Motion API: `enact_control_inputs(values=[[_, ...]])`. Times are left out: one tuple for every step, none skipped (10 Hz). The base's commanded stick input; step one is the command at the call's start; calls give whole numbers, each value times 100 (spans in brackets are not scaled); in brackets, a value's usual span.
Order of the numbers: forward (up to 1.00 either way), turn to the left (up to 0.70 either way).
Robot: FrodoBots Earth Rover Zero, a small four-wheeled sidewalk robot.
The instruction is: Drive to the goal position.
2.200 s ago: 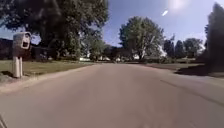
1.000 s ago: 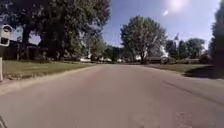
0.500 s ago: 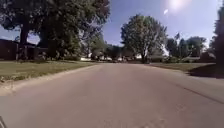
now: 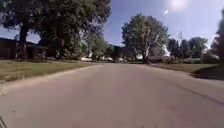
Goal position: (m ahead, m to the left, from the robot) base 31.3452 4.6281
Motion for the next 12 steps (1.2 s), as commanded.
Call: enact_control_inputs(values=[[70,0],[70,0],[70,0],[70,0],[70,0],[70,0],[70,0],[70,0],[70,0],[70,0],[70,0],[70,0]])
